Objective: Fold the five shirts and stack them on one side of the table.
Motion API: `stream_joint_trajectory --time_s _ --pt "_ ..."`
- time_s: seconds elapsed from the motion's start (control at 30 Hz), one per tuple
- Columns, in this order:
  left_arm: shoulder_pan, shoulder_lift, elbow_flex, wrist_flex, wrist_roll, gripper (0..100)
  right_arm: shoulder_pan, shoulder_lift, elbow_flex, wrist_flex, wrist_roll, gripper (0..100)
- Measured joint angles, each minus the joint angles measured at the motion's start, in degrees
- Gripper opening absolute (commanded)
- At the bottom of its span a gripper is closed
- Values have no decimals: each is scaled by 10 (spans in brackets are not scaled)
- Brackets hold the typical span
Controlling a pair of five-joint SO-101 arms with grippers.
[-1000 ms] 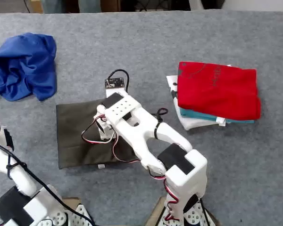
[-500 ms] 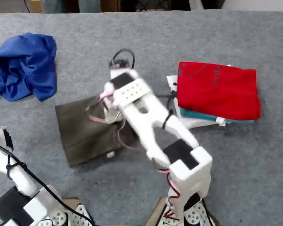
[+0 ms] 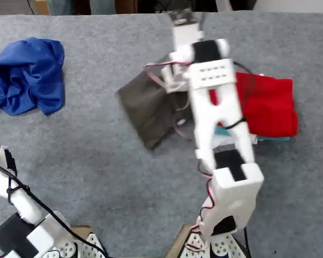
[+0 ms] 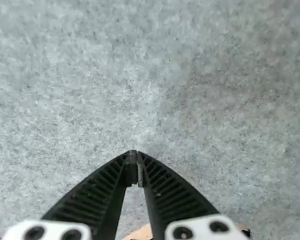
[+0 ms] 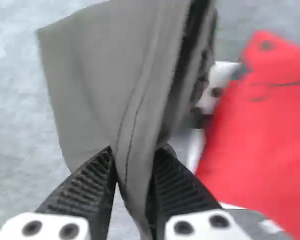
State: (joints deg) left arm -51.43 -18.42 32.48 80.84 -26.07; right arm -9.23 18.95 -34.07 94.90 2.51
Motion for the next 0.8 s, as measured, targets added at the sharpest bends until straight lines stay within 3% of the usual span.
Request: stream_joint_trajectory --time_s 0.47,0.8 --pt "0 0 0 0 0 30 243 0 -20 0 170 15" --pt "0 0 0 4 0 30 330 0 -20 0 217 15"
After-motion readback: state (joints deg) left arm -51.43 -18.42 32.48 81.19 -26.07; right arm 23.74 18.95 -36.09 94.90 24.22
